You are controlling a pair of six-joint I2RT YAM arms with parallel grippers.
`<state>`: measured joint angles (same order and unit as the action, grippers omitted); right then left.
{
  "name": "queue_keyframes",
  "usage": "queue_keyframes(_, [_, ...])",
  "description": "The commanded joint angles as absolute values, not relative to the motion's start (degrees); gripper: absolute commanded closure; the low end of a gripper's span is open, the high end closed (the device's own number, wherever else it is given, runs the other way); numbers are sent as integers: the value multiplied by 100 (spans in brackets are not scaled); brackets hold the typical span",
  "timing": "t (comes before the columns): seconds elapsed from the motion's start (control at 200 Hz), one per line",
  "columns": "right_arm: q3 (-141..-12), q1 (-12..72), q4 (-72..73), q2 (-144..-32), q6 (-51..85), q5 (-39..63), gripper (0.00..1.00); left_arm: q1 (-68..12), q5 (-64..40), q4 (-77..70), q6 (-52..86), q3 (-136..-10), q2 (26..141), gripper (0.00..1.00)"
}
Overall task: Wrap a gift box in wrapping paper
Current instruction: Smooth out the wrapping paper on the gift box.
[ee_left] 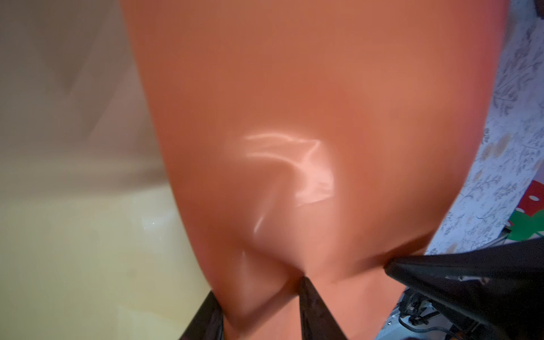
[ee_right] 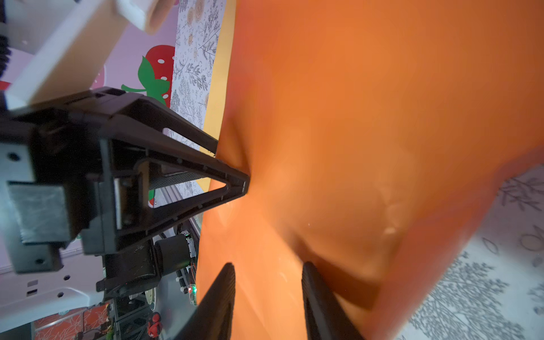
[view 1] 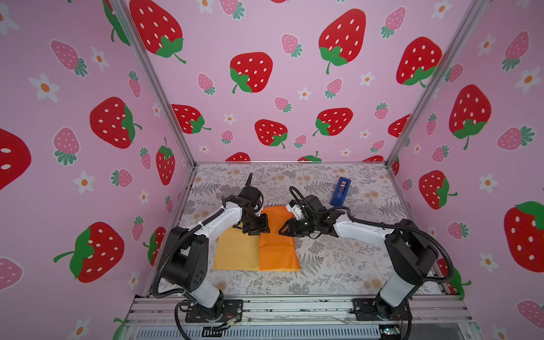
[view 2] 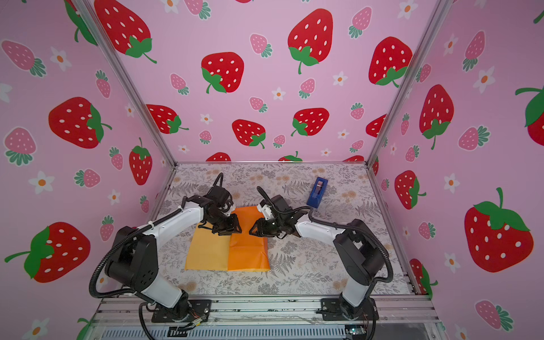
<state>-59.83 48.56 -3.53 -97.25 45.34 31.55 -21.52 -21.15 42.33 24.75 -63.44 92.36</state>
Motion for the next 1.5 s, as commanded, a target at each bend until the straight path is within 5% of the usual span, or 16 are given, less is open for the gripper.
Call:
queue_keyframes(0.0, [-5974, 4629, -621, -9177, 4570, 2656, 57, -2155, -2447, 4059, 2462, -6152, 9438, 63])
queue_keyframes(0.185, [-5417, 4071, -679, -8798, 4549, 2309, 49, -2171, -2940, 3821, 2453, -6100, 9592, 67])
queue_keyframes(0.485, [-4919, 3627, -116, -8912, 4621, 2849, 33, -2319, -3225, 3557, 2642, -6073, 9710, 68])
queue_keyframes(0.745, [-4972, 3498, 739, -9366, 4601, 3478, 29, -2556, -3312, 3299, 2915, -6097, 9817, 68])
queue_keyframes(0.975, [-5492, 3258, -129, -9605, 3988, 2742, 32, -2636, -3223, 3238, 2988, -6143, 9932, 69])
queue_keyframes(1.266, [-6027, 3138, -1128, -9932, 3438, 1635, 66, -2639, -3033, 3483, 2713, -6364, 10105, 68])
queue_keyframes(1.351, [-6189, 3144, -1568, -9810, 3326, 1219, 66, -2637, -3033, 3528, 2656, -6467, 10125, 68])
queue_keyframes(1.496, [-5879, 3138, -1610, -9186, 3504, 1371, 51, -2637, -3087, 3596, 2574, -6634, 10141, 67])
